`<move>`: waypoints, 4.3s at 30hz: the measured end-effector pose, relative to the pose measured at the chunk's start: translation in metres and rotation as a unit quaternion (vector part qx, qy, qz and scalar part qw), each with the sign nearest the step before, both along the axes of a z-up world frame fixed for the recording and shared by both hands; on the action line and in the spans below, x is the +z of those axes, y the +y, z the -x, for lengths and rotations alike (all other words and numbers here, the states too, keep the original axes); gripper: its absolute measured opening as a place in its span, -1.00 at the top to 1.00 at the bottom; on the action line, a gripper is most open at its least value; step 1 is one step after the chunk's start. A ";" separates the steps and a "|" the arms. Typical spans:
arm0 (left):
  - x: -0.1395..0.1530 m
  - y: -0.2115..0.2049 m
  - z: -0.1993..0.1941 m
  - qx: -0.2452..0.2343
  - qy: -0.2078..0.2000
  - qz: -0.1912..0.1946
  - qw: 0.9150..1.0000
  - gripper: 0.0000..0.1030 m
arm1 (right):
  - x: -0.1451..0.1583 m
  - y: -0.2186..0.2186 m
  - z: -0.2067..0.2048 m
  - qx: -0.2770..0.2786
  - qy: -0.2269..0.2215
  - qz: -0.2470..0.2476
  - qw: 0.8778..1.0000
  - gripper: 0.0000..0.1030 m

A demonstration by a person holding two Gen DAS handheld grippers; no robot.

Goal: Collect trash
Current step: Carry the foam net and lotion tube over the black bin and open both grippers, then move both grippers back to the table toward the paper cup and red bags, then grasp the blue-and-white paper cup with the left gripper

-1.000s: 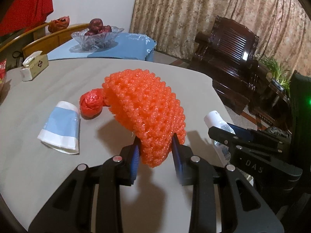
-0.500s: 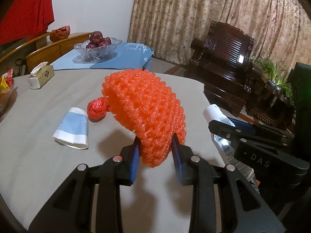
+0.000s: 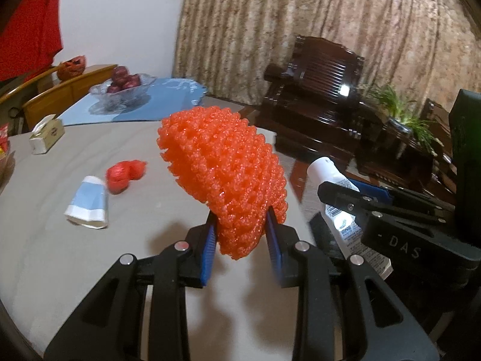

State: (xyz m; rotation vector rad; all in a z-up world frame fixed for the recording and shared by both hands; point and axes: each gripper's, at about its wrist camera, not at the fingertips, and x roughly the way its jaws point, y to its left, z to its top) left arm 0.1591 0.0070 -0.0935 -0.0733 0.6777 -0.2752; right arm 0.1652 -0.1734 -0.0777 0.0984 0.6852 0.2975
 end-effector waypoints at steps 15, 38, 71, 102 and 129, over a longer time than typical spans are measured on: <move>-0.016 -0.131 0.014 -0.139 -0.002 -0.004 0.990 0.43 | -0.015 -0.138 0.059 -0.138 0.015 0.013 0.990 0.36; -0.067 -0.207 0.023 -0.231 0.056 -0.008 0.971 0.09 | -0.053 -0.201 0.084 -0.201 0.058 0.030 0.977 0.32; 0.010 -0.032 0.035 -0.035 -0.041 -0.020 0.998 -0.72 | -0.006 -0.080 0.060 -0.101 -0.052 0.012 0.994 -0.88; -0.045 0.174 -0.078 0.152 0.007 -0.051 0.987 -0.72 | -0.044 0.092 -0.076 0.013 -0.034 0.025 0.999 -0.88; -0.110 0.208 -0.137 0.157 0.109 -0.027 0.981 -0.58 | -0.080 0.150 -0.136 0.047 -0.007 0.039 0.998 -0.88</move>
